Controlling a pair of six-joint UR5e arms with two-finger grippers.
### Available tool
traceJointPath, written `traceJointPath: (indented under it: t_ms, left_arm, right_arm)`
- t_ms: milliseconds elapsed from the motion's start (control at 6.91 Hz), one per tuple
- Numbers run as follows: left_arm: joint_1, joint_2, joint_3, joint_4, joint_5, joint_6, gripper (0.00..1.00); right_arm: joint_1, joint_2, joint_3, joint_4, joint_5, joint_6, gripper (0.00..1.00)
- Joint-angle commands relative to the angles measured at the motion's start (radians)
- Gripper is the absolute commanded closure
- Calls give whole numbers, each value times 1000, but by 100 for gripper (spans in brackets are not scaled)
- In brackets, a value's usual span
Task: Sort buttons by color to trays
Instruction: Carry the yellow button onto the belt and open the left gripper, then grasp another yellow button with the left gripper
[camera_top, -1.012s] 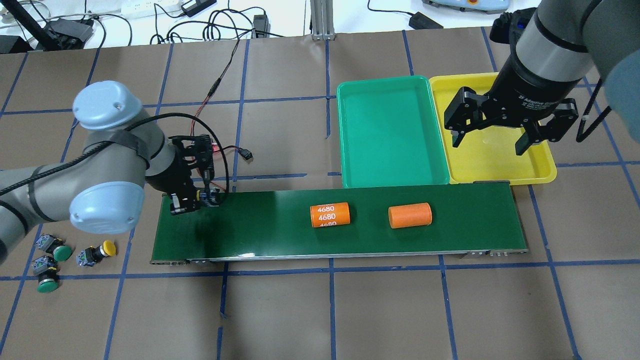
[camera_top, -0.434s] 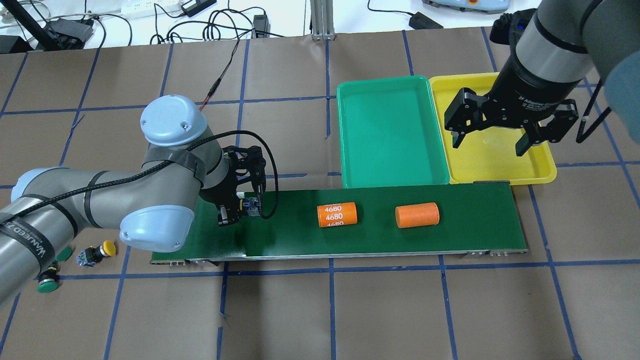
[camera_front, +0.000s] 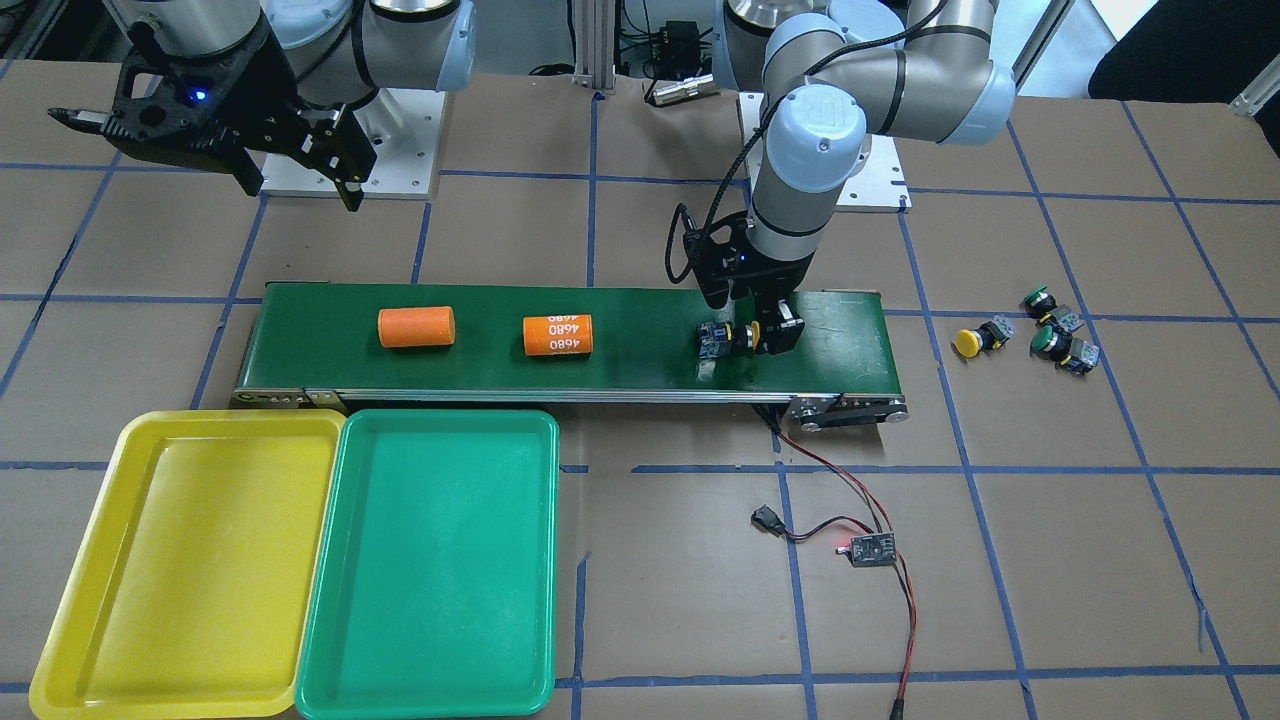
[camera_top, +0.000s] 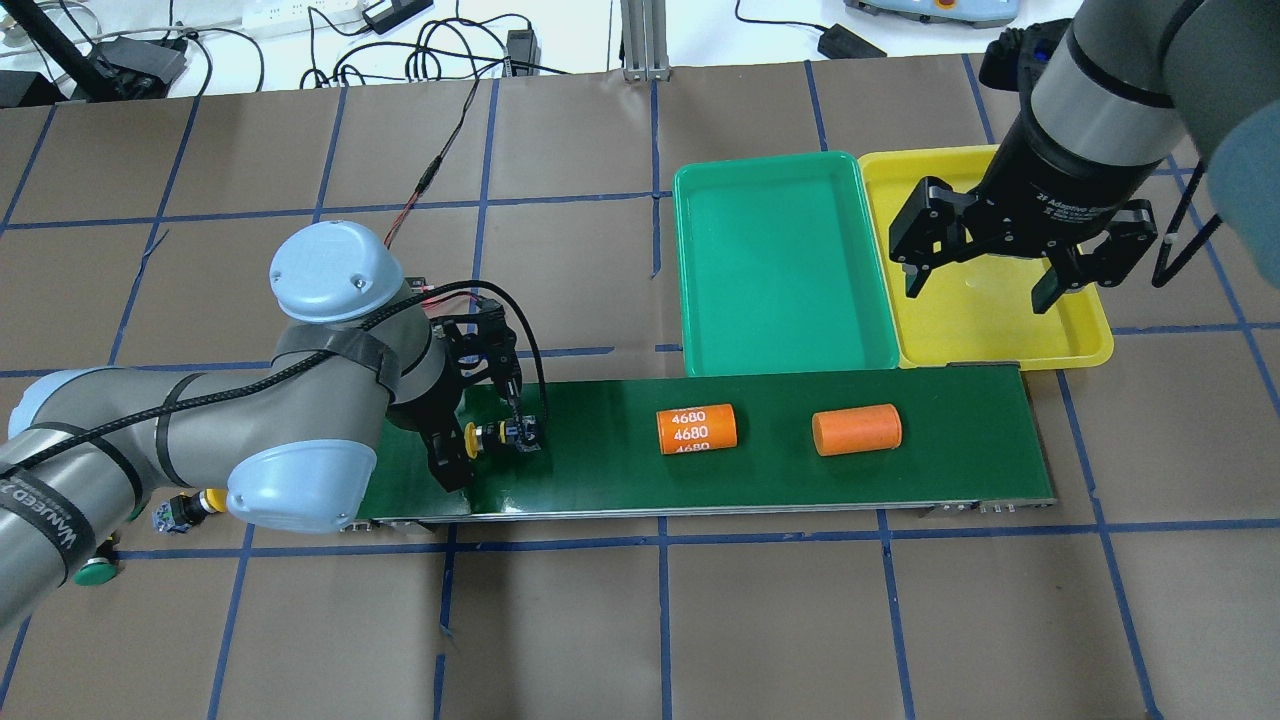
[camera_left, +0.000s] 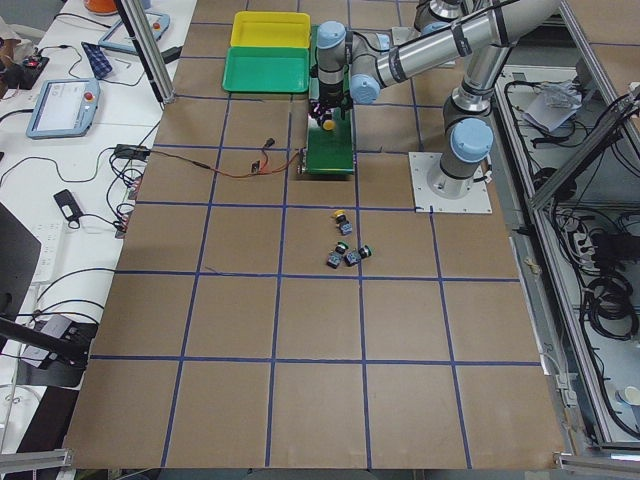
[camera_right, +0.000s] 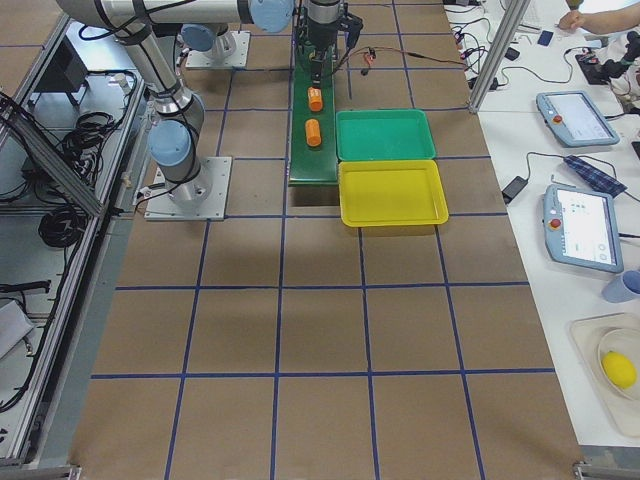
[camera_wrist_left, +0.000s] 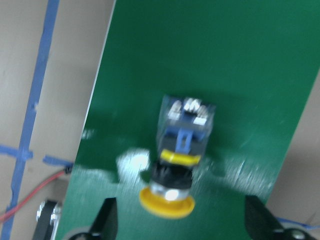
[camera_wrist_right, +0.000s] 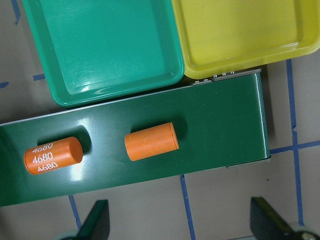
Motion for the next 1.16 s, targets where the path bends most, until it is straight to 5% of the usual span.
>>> traceJointPath:
  t_ms: [0, 578, 1012]
  left_arm:
    - [218, 8, -4, -1, -3, 122, 9]
    - [722, -42, -9, 14, -7, 490, 1]
    - [777, -98, -53, 68, -3, 572, 1]
  right_arm:
    - [0, 0, -1, -6, -2, -4, 0]
    - [0, -6, -1, -3, -13, 2, 0]
    - [0, -23, 21, -2, -25, -5, 0]
